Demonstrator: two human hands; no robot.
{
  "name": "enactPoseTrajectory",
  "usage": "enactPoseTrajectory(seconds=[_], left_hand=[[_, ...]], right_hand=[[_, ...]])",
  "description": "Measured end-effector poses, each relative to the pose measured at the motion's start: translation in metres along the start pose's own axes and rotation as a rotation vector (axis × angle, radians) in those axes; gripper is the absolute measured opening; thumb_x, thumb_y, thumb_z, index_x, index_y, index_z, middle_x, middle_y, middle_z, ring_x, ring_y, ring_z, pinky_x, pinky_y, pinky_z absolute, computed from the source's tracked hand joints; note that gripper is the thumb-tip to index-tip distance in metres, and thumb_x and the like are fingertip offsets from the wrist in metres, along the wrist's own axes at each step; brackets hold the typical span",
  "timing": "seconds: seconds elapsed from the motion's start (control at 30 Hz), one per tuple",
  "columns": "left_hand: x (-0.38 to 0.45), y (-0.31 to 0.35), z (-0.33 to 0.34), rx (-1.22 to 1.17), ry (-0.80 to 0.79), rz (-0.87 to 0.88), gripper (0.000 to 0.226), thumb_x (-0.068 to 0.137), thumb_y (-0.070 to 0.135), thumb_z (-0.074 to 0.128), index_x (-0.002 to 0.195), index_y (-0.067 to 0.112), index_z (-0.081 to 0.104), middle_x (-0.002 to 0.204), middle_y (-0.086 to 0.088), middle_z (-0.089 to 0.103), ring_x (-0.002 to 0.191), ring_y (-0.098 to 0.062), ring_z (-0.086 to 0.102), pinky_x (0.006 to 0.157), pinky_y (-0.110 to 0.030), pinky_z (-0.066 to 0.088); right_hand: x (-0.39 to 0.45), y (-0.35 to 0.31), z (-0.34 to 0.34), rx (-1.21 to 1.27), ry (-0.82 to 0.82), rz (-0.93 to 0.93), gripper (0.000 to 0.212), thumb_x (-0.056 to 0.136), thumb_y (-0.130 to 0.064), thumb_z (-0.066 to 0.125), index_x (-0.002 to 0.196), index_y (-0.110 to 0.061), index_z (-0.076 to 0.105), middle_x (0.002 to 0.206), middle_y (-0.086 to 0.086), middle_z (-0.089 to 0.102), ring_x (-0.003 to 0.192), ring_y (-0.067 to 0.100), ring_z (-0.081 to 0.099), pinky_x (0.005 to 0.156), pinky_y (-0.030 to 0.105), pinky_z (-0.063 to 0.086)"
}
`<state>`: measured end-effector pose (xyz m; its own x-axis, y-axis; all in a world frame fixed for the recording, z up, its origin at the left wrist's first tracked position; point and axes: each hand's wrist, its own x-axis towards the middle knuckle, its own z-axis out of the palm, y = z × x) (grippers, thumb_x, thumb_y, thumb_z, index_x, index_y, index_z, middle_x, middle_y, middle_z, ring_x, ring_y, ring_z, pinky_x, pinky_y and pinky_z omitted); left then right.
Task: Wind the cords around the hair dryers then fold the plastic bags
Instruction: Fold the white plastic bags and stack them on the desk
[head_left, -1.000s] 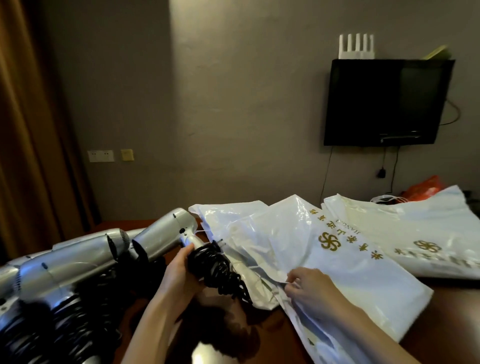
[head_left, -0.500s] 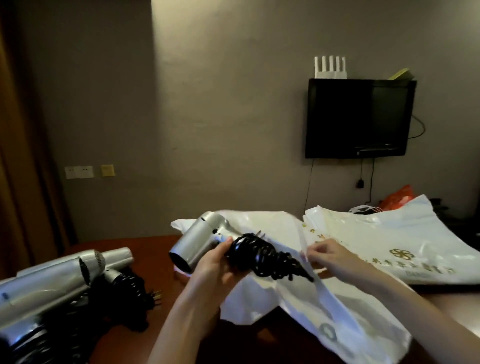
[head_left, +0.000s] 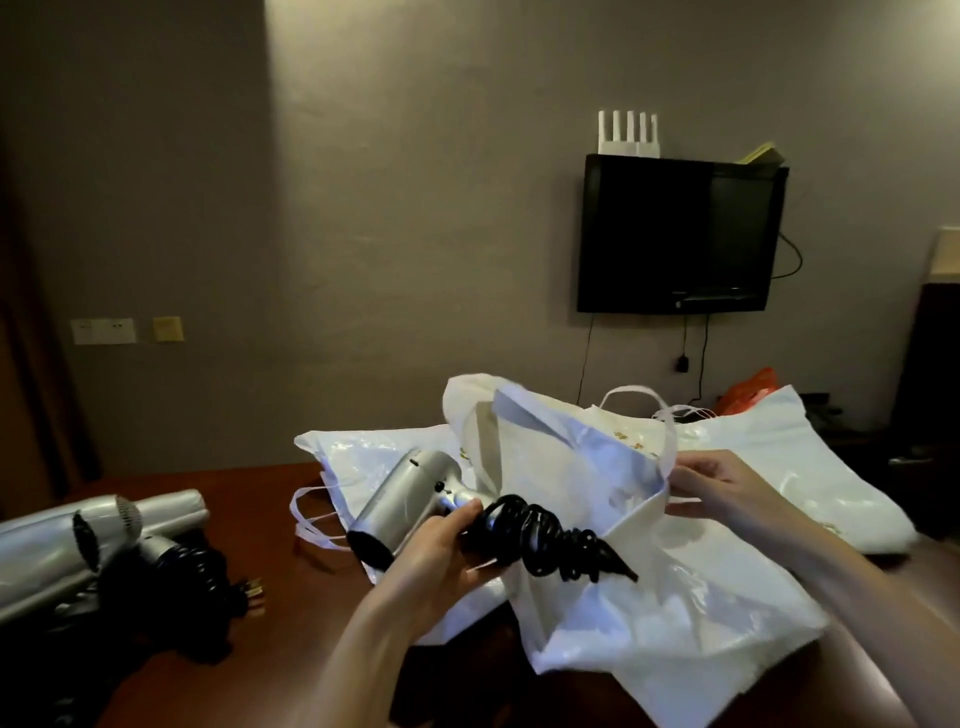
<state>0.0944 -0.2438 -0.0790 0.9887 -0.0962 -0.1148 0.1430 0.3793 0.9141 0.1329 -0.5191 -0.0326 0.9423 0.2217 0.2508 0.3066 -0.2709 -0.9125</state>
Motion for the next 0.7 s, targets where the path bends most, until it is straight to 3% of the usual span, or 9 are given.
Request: enactPoseTrajectory(seconds=[0.13,0.27,0.33,0.43,0.57,0.63,0.7], left_hand=[[0.001,0.025,-0.015,-0.010,0.011,0.057,0.022,0.096,0.019,0.049,0.101,0.000,0.059,0.091,-0.015,0.071,0.079,-0.022,0.072,0.072,-0.037,0.055],[-0.002,0.040,-0.024,0.012,0.018,0.069,0.021,0.099,0.016,0.045,0.085,0.008,0.058,0.072,-0.009,0.070,0.068,-0.019,0.070,0.069,-0.037,0.053],[-0.006,0.036,-0.012,0.084,-0.010,0.043,0.022,0.100,0.015,0.046,0.084,0.008,0.060,0.075,-0.011,0.070,0.069,-0.020,0.070,0.064,-0.034,0.057],[-0.008,0.013,0.011,0.191,-0.090,-0.020,0.015,0.097,0.012,0.053,0.085,0.007,0.059,0.082,-0.015,0.059,0.074,-0.022,0.063,0.068,-0.031,0.055],[0.003,-0.024,0.047,0.200,-0.105,-0.052,0.018,0.097,0.007,0.053,0.080,0.011,0.049,0.069,-0.009,0.045,0.058,-0.013,0.052,0.051,-0.021,0.048],[0.014,-0.040,0.060,0.134,-0.137,-0.095,0.012,0.099,0.005,0.049,0.087,0.009,0.051,0.078,-0.011,0.047,0.064,-0.017,0.053,0.051,-0.022,0.050],[0.027,-0.052,0.070,0.019,-0.082,-0.145,0.011,0.101,0.006,0.047,0.109,0.001,0.052,0.097,-0.019,0.054,0.076,-0.024,0.059,0.051,-0.028,0.055]], right_hand=[[0.000,0.003,-0.019,-0.035,-0.013,0.044,0.026,0.098,-0.009,0.046,0.093,-0.001,0.070,0.089,0.015,0.071,0.083,0.020,0.068,0.070,0.025,0.058],[-0.006,0.001,-0.019,-0.063,-0.063,0.057,0.028,0.097,-0.017,0.049,0.087,-0.016,0.074,0.082,0.004,0.073,0.075,0.014,0.069,0.064,0.021,0.054],[-0.006,0.000,-0.012,-0.063,-0.070,0.047,0.027,0.098,-0.018,0.048,0.092,-0.015,0.073,0.081,0.001,0.074,0.073,0.012,0.069,0.062,0.019,0.053],[-0.004,-0.002,0.003,-0.055,-0.067,0.021,0.026,0.099,-0.017,0.046,0.097,-0.012,0.072,0.086,0.005,0.074,0.075,0.014,0.070,0.065,0.023,0.055],[-0.006,-0.009,0.016,-0.053,-0.119,-0.009,0.027,0.098,-0.016,0.046,0.093,-0.012,0.072,0.080,0.000,0.073,0.073,0.011,0.069,0.062,0.020,0.053],[-0.008,-0.013,0.017,-0.015,-0.120,-0.040,0.029,0.098,-0.014,0.046,0.082,-0.014,0.070,0.069,-0.006,0.069,0.066,0.006,0.065,0.057,0.018,0.050],[-0.009,-0.017,0.016,-0.010,-0.127,-0.068,0.031,0.097,-0.013,0.046,0.078,-0.016,0.070,0.064,-0.007,0.066,0.062,0.004,0.063,0.056,0.015,0.048]])
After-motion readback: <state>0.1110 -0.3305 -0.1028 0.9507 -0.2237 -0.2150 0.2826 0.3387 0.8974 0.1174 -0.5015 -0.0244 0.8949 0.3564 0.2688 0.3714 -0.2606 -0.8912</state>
